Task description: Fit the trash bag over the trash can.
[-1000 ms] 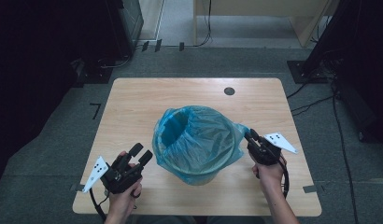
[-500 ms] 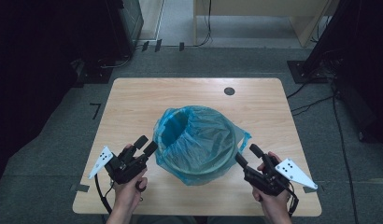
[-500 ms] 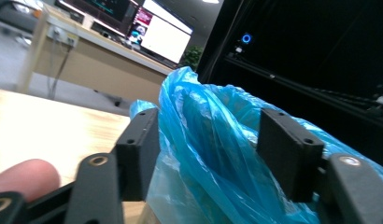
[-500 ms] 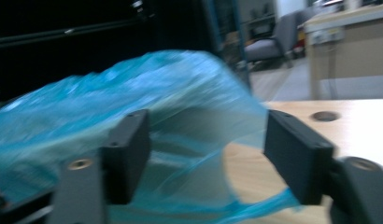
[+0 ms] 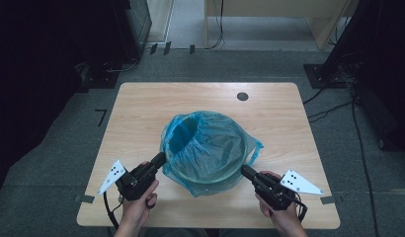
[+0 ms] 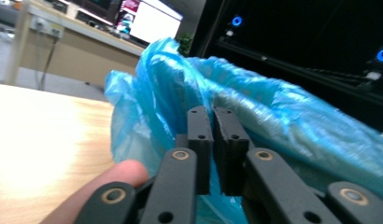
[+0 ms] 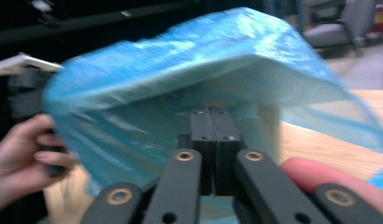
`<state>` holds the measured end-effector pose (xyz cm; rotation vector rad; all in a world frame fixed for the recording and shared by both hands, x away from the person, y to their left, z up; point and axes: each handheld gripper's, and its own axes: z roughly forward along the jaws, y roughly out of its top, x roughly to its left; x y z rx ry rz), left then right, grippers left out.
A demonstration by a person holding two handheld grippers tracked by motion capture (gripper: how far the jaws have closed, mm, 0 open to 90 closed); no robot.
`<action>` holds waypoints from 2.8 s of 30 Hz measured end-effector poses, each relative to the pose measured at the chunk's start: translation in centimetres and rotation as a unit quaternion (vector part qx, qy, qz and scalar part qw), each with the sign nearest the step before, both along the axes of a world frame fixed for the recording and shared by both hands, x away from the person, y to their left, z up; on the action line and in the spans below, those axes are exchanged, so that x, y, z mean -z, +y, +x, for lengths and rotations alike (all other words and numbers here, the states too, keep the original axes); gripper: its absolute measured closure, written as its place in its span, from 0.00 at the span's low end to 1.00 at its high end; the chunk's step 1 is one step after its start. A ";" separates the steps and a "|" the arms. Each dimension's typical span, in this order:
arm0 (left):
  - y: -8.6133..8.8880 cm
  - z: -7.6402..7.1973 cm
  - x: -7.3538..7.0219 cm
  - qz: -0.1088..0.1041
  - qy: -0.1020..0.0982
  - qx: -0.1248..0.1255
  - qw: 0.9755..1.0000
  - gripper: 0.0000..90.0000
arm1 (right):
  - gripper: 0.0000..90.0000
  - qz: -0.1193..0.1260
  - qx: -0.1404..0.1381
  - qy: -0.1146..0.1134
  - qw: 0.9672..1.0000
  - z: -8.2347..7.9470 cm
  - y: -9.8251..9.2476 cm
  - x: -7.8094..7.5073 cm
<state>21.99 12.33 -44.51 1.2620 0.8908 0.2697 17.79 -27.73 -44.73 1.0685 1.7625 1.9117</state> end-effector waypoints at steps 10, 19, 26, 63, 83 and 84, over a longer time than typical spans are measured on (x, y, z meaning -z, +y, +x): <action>0.7 0.4 2.8 0.036 0.075 -0.039 0.996 1.00 | 1.00 -0.064 0.098 0.042 0.992 0.9 -0.7 1.6; -1.8 1.1 6.3 0.132 0.188 -0.025 0.973 0.98 | 0.71 0.000 0.064 0.026 0.998 0.6 -1.6 2.0; -2.7 1.1 6.8 0.157 0.191 -0.036 0.968 0.74 | 0.25 0.005 0.000 -0.018 1.000 0.0 -0.5 0.8; 1.7 -0.1 1.8 0.038 -0.049 -0.066 0.996 0.37 | 1.00 -0.290 0.183 0.196 0.919 3.8 0.4 6.4; -1.2 1.9 6.7 0.215 0.111 -0.082 0.967 0.89 | 0.77 -0.074 0.253 -0.050 0.963 0.6 -0.8 -2.1; -1.1 1.7 6.7 0.206 0.108 -0.084 0.969 0.82 | 0.81 -0.073 0.267 -0.046 0.960 1.1 -0.3 -2.3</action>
